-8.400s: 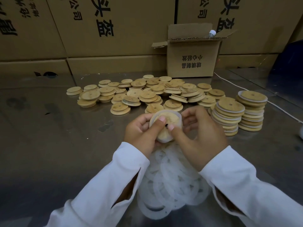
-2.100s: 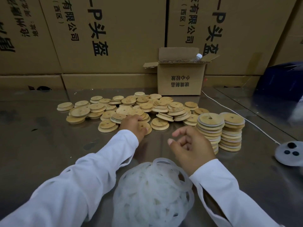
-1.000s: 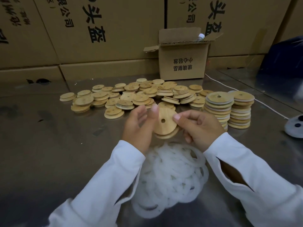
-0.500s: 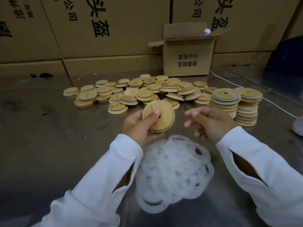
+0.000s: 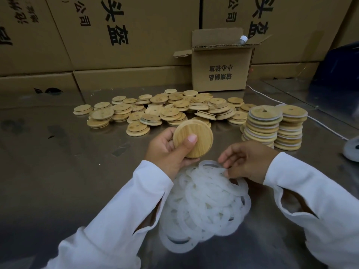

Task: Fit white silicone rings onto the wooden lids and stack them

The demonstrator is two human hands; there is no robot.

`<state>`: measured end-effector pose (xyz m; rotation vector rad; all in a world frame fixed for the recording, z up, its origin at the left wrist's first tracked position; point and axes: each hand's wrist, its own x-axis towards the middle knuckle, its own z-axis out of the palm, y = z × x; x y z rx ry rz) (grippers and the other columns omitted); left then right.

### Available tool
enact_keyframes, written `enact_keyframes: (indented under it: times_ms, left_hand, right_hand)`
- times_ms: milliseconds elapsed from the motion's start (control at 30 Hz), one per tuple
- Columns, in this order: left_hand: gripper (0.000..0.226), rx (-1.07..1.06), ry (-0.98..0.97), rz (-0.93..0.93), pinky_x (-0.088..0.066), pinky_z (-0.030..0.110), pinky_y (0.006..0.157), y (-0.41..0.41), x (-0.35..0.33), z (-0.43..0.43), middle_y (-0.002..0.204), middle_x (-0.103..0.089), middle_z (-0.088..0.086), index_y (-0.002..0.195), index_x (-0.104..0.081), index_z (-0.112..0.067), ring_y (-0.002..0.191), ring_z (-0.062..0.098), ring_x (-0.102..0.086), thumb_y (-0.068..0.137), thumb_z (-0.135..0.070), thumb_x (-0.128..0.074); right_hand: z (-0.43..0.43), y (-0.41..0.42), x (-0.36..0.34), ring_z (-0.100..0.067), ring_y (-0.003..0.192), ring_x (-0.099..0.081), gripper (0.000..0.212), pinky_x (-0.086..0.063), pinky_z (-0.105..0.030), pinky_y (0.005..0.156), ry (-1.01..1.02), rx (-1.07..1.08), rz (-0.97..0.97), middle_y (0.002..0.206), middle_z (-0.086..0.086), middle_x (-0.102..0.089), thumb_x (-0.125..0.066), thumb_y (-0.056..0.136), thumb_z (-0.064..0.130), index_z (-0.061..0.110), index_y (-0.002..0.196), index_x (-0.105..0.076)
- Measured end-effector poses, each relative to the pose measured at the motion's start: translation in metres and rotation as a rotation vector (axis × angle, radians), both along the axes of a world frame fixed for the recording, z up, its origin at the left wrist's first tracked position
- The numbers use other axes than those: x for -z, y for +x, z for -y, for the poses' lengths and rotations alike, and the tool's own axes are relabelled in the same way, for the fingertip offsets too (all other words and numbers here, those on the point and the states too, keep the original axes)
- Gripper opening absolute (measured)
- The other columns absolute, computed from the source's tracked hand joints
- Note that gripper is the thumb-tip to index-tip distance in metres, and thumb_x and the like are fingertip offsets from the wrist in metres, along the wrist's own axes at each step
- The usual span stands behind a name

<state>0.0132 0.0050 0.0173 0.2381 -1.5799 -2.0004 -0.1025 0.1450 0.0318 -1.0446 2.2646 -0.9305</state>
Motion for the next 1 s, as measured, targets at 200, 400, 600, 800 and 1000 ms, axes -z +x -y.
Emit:
enact_keyframes:
  times_ms: [200,400,600,800,1000]
  left_hand:
    - [0.026,0.005,-0.017,0.010,-0.057,0.025,0.059,-0.0001,0.0009,0.0005,0.076,-0.073,-0.003,0.092,-0.060,-0.014,0.076,0.012,-0.070,0.067,-0.020,-0.065]
    - [0.037,0.007,0.011,0.008,-0.055,0.022,0.057,0.0008,0.0011,0.0012,0.083,-0.074,0.004,0.095,-0.062,-0.015,0.076,0.023,-0.071,0.060,-0.027,-0.067]
    - [0.033,0.019,0.073,0.011,-0.055,0.022,0.056,0.0016,0.0000,0.0027,0.081,-0.074,0.007,0.096,-0.062,-0.014,0.070,0.025,-0.071,0.065,-0.025,-0.065]
    - [0.025,0.007,0.103,0.028,-0.056,0.023,0.056,0.0020,0.0000,0.0034,0.079,-0.074,0.007,0.094,-0.062,-0.014,0.069,0.025,-0.071,0.070,-0.021,-0.064]
    - [0.023,0.002,0.128,0.047,-0.055,0.022,0.054,0.0026,-0.0009,0.0037,0.078,-0.073,0.007,0.093,-0.062,-0.013,0.068,0.025,-0.071,0.071,-0.020,-0.064]
  right_hand:
    - [0.0004,0.0000,0.0042,-0.005,0.065,-0.058,0.016,-0.049,-0.016,0.071,0.007,0.025,-0.065,0.070,0.003,-0.065,-0.072,0.074,0.013,0.027,0.071,-0.066]
    - [0.0001,-0.0003,0.0065,-0.007,0.063,-0.057,0.016,-0.049,-0.021,0.071,-0.028,0.024,-0.093,0.065,0.004,-0.062,-0.073,0.073,0.014,0.026,0.068,-0.064]
    - [0.0011,0.0005,0.0090,-0.005,0.058,-0.053,0.016,-0.047,-0.018,0.065,-0.077,-0.012,-0.146,0.064,0.005,-0.060,-0.072,0.075,0.012,0.024,0.068,-0.063]
    - [0.0009,-0.0019,0.0083,-0.007,0.061,-0.055,0.015,-0.046,-0.015,0.064,-0.110,-0.015,-0.136,0.068,0.000,-0.062,-0.067,0.079,0.013,0.026,0.075,-0.065]
    - [-0.0013,-0.0003,0.0021,-0.011,0.069,-0.057,0.017,-0.047,-0.012,0.065,-0.294,0.037,-0.093,0.078,-0.009,-0.068,-0.065,0.081,0.011,0.025,0.073,-0.068]
